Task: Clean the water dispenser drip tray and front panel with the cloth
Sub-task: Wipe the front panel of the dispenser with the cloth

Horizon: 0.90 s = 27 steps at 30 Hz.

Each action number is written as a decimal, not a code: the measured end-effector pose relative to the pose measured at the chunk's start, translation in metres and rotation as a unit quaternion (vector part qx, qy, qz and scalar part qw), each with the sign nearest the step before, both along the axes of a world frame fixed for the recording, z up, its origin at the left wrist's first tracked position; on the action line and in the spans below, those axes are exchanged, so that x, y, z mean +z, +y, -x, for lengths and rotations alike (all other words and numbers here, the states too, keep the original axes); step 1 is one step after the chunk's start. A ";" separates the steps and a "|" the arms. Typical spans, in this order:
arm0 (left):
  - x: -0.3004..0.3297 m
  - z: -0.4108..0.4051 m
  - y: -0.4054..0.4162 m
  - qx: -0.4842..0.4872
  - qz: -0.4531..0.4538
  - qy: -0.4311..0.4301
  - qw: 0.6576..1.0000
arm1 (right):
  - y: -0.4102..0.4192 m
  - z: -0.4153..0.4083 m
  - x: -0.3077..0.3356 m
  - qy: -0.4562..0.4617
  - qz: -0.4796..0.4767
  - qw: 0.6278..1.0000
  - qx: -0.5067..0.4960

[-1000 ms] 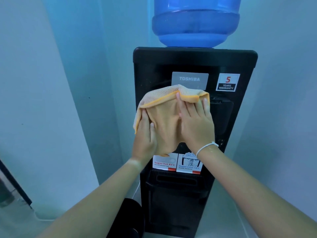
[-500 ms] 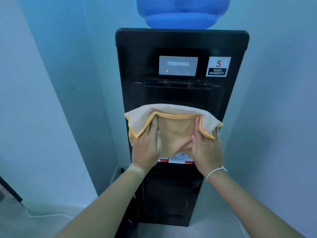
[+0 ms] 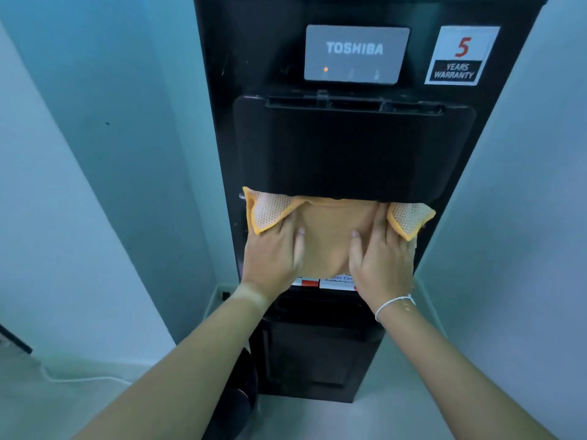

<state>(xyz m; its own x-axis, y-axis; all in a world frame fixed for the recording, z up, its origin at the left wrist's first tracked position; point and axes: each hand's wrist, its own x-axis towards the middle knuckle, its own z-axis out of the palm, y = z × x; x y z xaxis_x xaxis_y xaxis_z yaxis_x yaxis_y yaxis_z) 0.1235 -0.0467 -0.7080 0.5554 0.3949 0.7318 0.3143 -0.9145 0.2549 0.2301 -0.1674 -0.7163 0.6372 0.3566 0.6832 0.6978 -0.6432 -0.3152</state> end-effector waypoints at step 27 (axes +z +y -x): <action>-0.044 0.030 0.046 0.014 -0.115 -0.017 0.993 | 0.074 0.056 -0.008 -0.104 0.059 0.981 0.155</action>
<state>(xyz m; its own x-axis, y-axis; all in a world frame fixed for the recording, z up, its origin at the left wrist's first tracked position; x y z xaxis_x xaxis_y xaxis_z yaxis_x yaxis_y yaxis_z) 0.0931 -0.0002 -0.7522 0.5202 0.2295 0.8226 0.3345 -0.9410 0.0511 0.1741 -0.0939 -0.7243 0.3368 0.5955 0.7294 0.9070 -0.4132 -0.0815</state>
